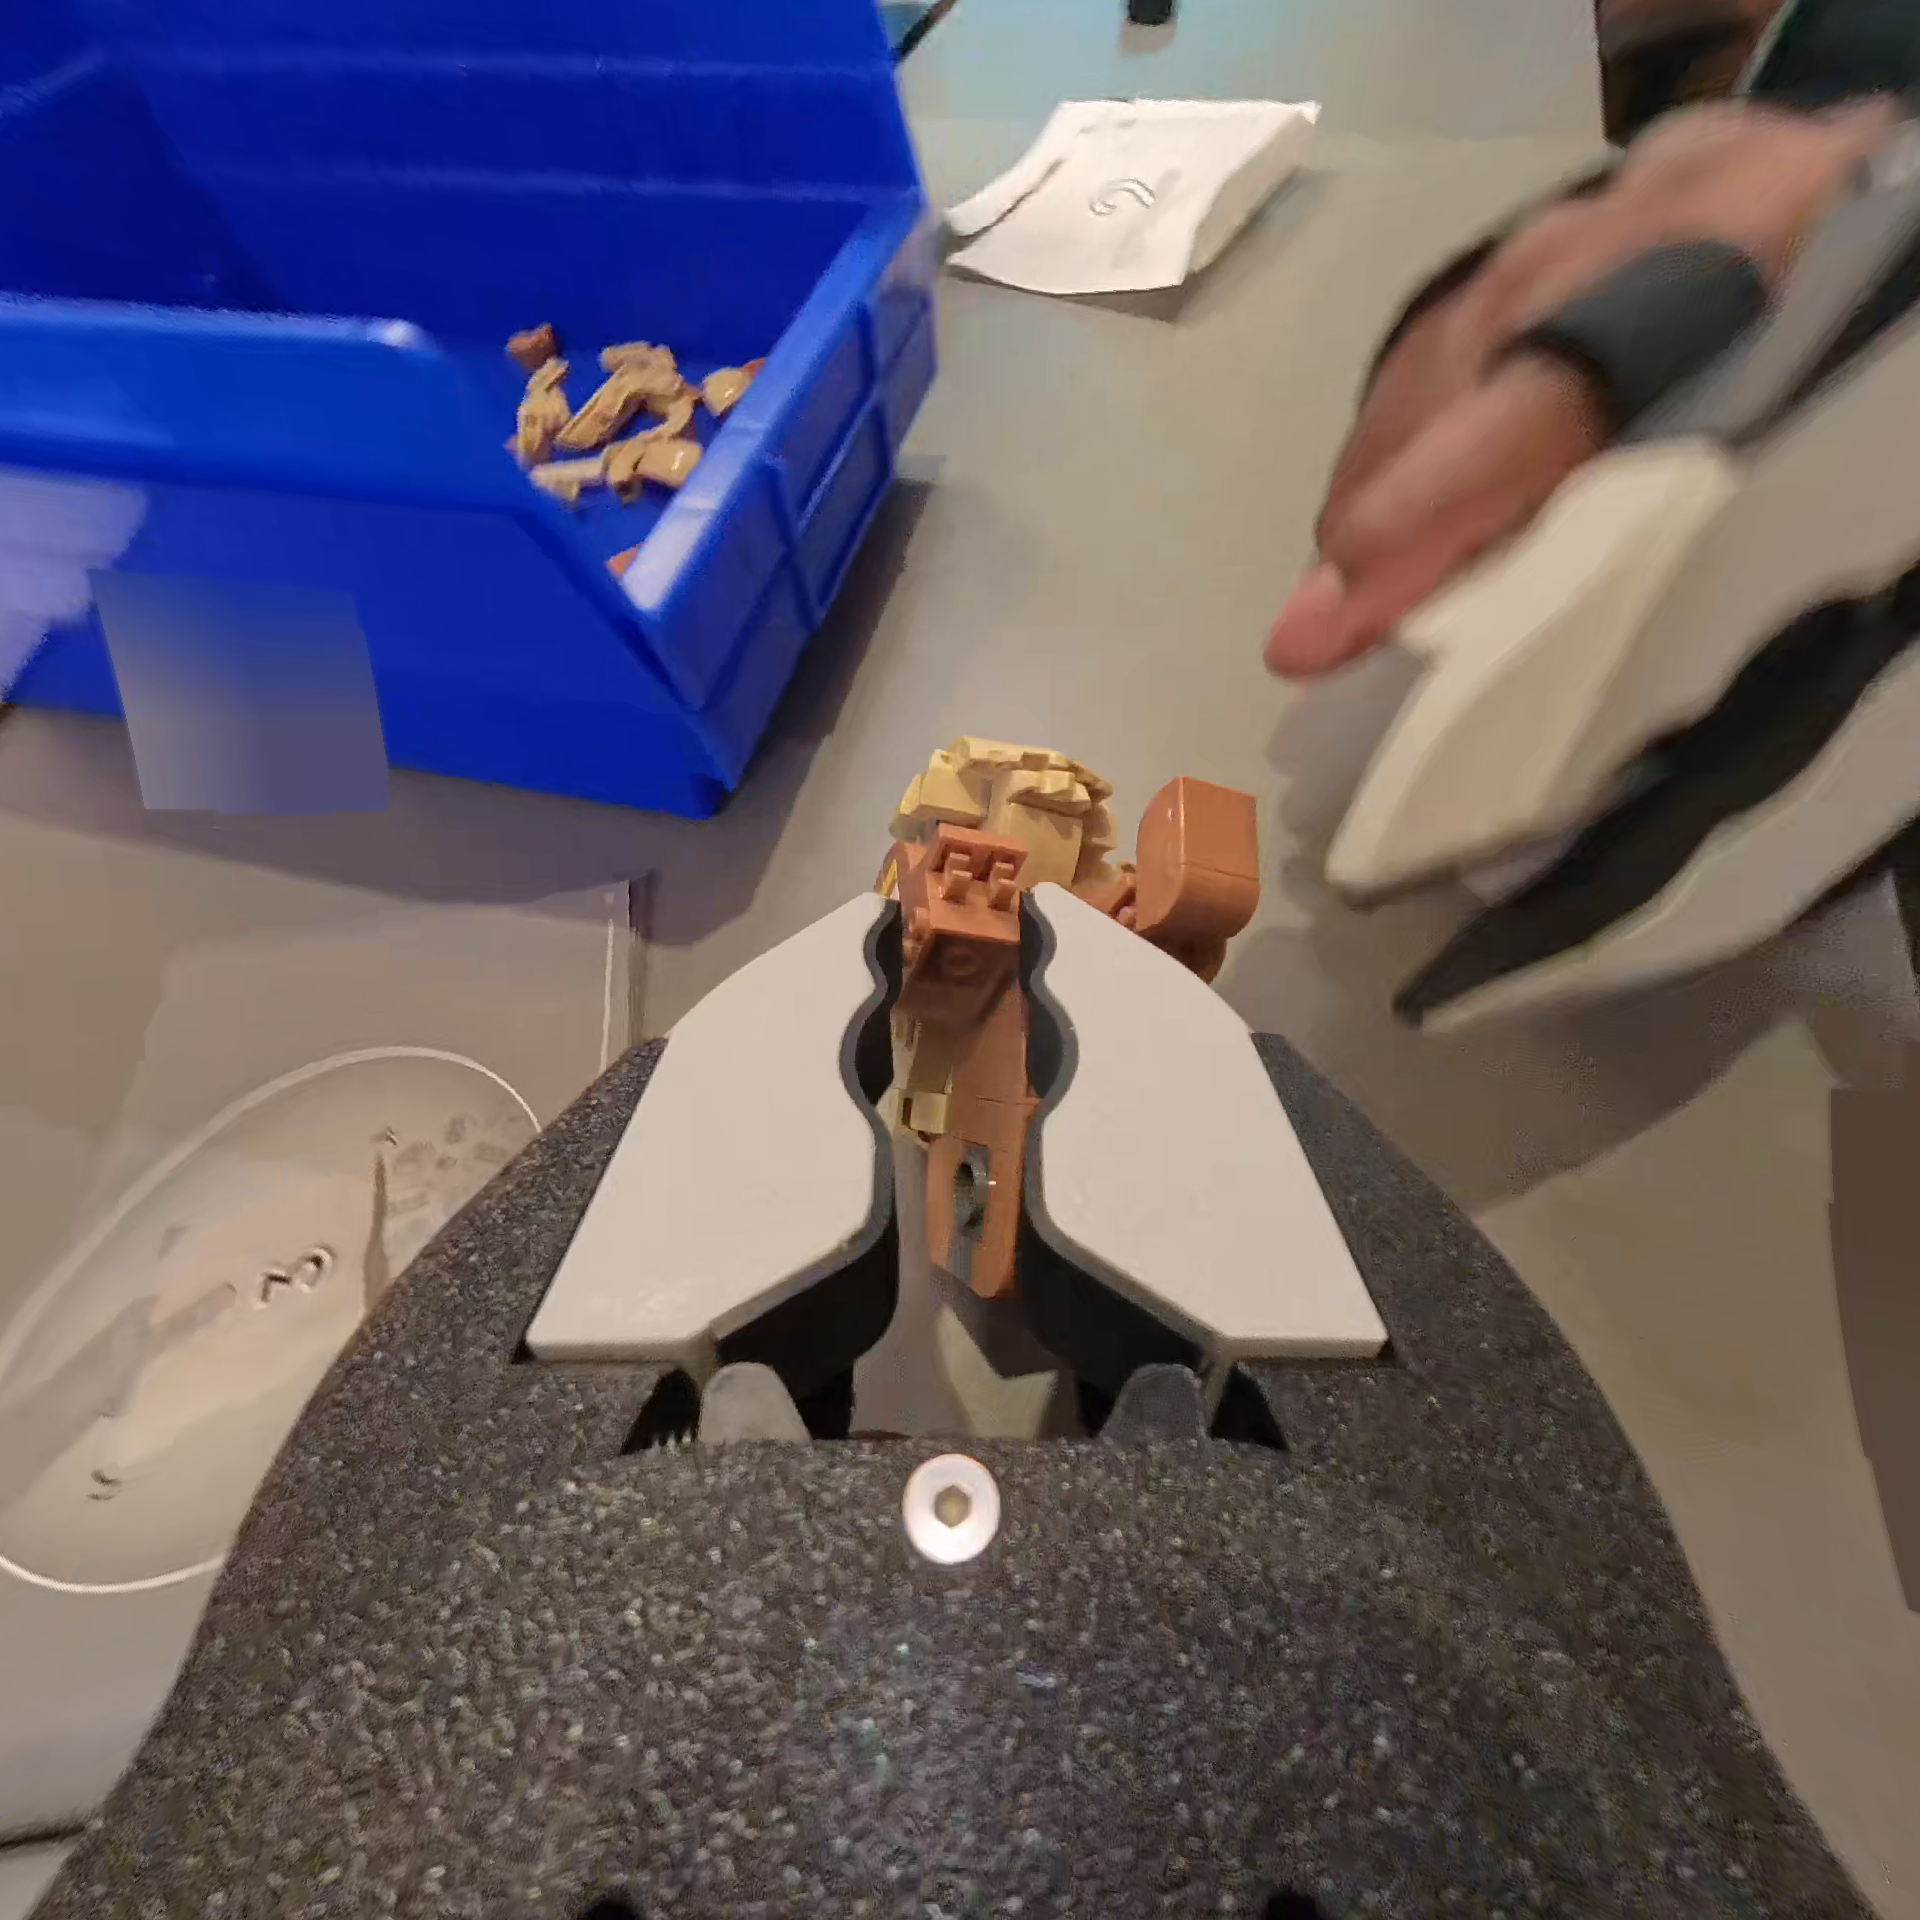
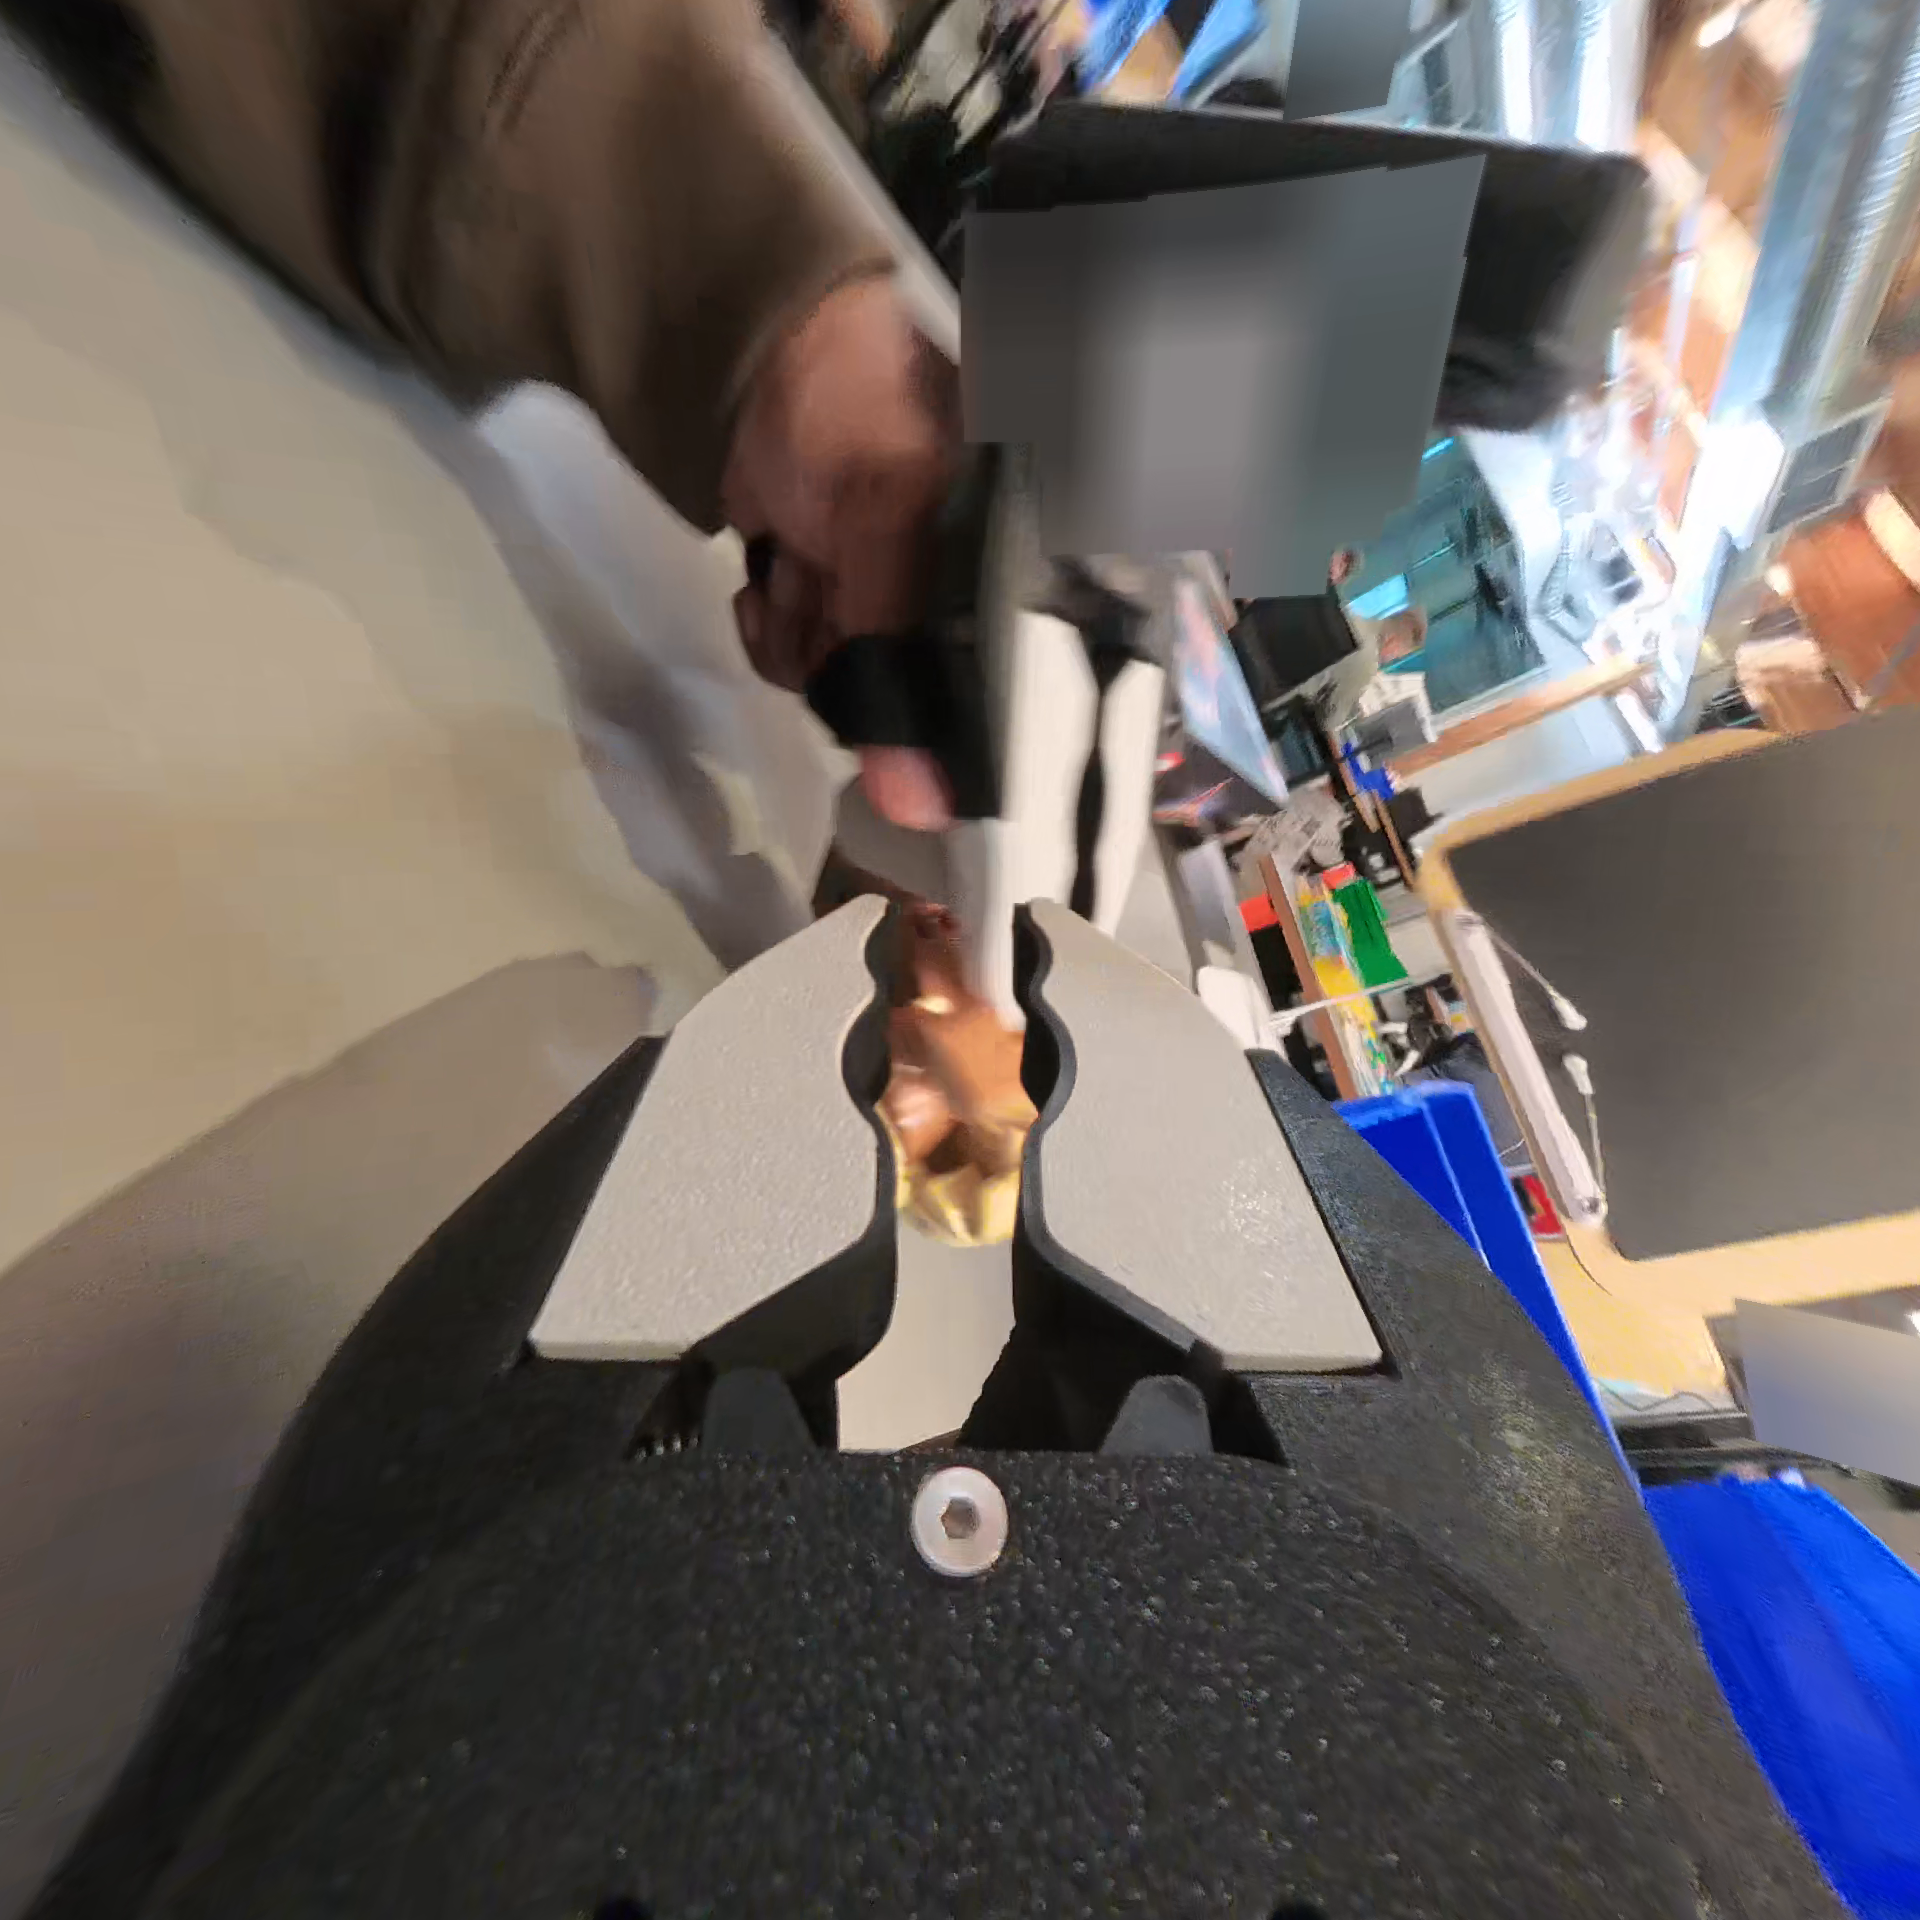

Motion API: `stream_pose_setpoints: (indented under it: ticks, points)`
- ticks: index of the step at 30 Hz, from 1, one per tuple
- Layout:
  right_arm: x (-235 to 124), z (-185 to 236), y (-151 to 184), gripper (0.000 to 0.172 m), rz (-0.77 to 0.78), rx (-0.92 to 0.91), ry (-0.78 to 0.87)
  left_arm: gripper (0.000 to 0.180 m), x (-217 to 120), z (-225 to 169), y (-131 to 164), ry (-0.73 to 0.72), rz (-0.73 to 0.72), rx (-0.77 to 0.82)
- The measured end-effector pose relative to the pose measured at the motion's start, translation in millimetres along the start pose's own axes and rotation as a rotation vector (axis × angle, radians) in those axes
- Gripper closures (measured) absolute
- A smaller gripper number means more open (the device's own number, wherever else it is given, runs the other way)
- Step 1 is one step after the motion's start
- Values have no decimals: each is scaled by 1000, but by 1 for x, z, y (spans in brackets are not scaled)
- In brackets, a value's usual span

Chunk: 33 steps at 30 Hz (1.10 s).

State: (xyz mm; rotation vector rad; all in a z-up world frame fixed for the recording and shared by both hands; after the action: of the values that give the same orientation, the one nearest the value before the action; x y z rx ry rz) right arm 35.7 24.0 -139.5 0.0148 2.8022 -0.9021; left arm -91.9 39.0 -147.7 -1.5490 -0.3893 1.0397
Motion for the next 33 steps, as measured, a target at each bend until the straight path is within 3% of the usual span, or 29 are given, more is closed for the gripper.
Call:
stream_pose_setpoints:
  ticks: [4, 7, 19, 25, 30, 33]
  points:
    - [-13, -22, 11, 151, 19, 92, 56, 159, -11, -20, 5, 56, -34, 275]
    - [-11, -27, 28, 150, 94, 153, -15, 159, -15, -33, 5, 69, -61, 402]
    - [0, -14, 20, 142, 148, 149, -251, 159, -13, -49, 3, 71, -116, 536]
    - [9, -14, 17, 146, 204, 192, -377, 159, -15, -47, 5, 71, -116, 500]
    - [14, -19, 21, 146, 230, 240, -375, 154, -25, -41, 0, 60, -176, 275]
    - [14, -20, 21, 146, 234, 262, -365, 152, -28, -37, 8, 74, -132, 87]
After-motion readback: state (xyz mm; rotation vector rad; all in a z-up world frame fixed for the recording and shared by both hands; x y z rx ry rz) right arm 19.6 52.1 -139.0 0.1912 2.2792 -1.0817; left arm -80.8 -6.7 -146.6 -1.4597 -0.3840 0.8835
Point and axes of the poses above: each gripper's, where its closed fingertips meet, x out along the fingers, y out of its underside, z = x × y across the jaws, the point moved 7 cm from there along -x, back along the fingers, and after that the axes turned 5 degrees about -z, right-handed, at the moved point
